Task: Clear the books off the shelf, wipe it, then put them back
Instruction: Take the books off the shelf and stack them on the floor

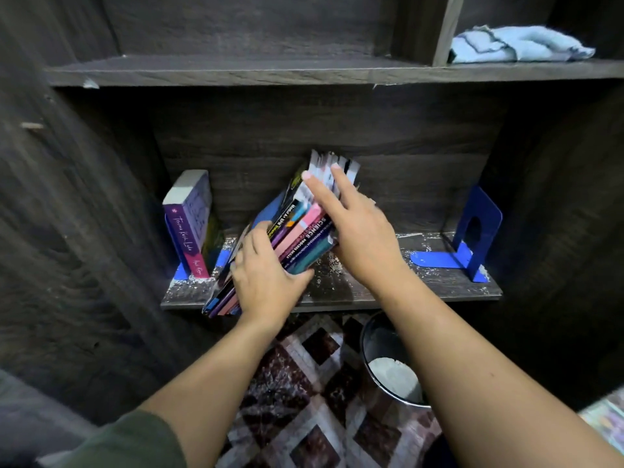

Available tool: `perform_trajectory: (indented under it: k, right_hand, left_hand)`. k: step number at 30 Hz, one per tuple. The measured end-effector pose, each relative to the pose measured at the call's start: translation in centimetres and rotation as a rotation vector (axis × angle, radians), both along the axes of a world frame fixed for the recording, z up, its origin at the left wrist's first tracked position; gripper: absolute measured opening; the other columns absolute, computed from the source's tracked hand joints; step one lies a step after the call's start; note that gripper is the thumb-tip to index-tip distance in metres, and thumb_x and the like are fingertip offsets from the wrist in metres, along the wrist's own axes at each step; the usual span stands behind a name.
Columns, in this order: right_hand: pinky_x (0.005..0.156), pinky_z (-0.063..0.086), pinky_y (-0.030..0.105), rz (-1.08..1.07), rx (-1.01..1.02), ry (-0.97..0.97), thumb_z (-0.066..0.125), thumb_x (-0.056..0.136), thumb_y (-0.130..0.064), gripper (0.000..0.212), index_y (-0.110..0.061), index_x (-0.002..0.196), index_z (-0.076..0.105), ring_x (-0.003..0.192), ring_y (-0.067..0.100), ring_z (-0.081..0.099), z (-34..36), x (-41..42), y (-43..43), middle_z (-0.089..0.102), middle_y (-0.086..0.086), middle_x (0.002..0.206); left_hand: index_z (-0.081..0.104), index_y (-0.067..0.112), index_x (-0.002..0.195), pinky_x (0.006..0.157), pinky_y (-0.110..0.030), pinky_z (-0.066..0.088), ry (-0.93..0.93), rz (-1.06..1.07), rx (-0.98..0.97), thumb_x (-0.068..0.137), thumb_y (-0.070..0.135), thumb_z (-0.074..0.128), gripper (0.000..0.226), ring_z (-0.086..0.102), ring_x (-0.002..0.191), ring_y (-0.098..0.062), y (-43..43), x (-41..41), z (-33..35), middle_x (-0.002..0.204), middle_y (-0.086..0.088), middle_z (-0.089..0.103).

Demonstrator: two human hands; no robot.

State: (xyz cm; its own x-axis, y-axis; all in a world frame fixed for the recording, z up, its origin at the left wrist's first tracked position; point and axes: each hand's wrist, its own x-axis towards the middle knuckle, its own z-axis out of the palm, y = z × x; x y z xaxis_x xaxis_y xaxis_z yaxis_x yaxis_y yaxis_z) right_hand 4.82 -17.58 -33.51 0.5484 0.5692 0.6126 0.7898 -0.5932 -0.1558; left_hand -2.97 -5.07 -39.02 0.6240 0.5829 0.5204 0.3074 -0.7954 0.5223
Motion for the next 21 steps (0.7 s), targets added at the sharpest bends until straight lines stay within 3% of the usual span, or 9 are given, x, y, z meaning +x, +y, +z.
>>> perform_trajectory:
  k: [3,5,11,15,17,21]
  right_hand:
    - [0.096,0.042,0.053,-0.062,-0.055,-0.154,0.055,0.089,-0.023,0.074,-0.04,0.149,0.016,0.122,0.035,0.05,-0.6,0.6,-0.5,0.031,0.014,0.154]
    - [0.098,0.04,0.05,-0.055,-0.107,-0.194,0.058,0.085,-0.024,0.077,-0.039,0.149,0.019,0.126,0.031,0.048,-1.4,1.0,-1.4,0.031,0.011,0.155]
    - [0.092,0.05,0.046,0.01,-0.244,0.065,0.079,0.07,-0.031,0.08,-0.024,0.139,0.039,0.126,0.028,0.049,-4.7,2.7,-5.6,0.029,0.005,0.156]
    - [0.09,0.052,0.046,-0.078,-0.384,0.309,0.076,0.075,-0.036,0.084,-0.029,0.141,0.025,0.128,0.029,0.046,-8.5,2.6,-7.8,0.019,0.003,0.156]
    - [0.087,0.052,0.045,-0.152,-0.405,0.4,0.075,0.077,-0.03,0.084,-0.03,0.143,0.021,0.127,0.03,0.048,-10.3,2.1,-8.2,0.013,0.004,0.156]
    - [0.082,0.053,0.043,-0.204,-0.359,0.412,0.074,0.077,-0.021,0.086,-0.031,0.143,0.021,0.122,0.032,0.053,-11.9,1.7,-8.4,0.006,0.004,0.157]
  left_hand:
    - [0.042,0.015,0.13,0.096,-0.045,0.044,0.026,-0.023,0.059,0.048,0.04,0.088,0.098,0.054,0.114,-0.029,-0.4,0.2,-0.5,0.123,-0.006,0.056]
    - [0.044,0.015,0.13,0.097,-0.045,0.045,0.048,-0.043,0.109,0.045,0.042,0.089,0.1,0.055,0.114,-0.029,-0.7,0.4,-0.9,0.124,-0.006,0.057]
    - [0.044,0.024,0.134,0.097,-0.041,0.038,0.269,-0.149,0.308,0.046,0.051,0.085,0.101,0.054,0.117,-0.022,-2.4,1.3,-2.9,0.128,0.002,0.055]
    - [0.051,0.024,0.128,0.094,-0.045,0.041,0.392,-0.239,0.421,0.041,0.044,0.089,0.097,0.056,0.114,-0.025,-4.1,2.1,-5.4,0.127,-0.003,0.058]
    - [0.047,0.024,0.128,0.095,-0.047,0.04,0.444,-0.262,0.463,0.045,0.042,0.089,0.095,0.054,0.117,-0.026,-4.9,2.3,-6.5,0.129,-0.005,0.056]
    - [0.041,0.021,0.125,0.093,-0.048,0.041,0.472,-0.257,0.461,0.037,0.037,0.093,0.103,0.055,0.114,-0.029,-5.6,2.5,-7.4,0.126,-0.008,0.057]
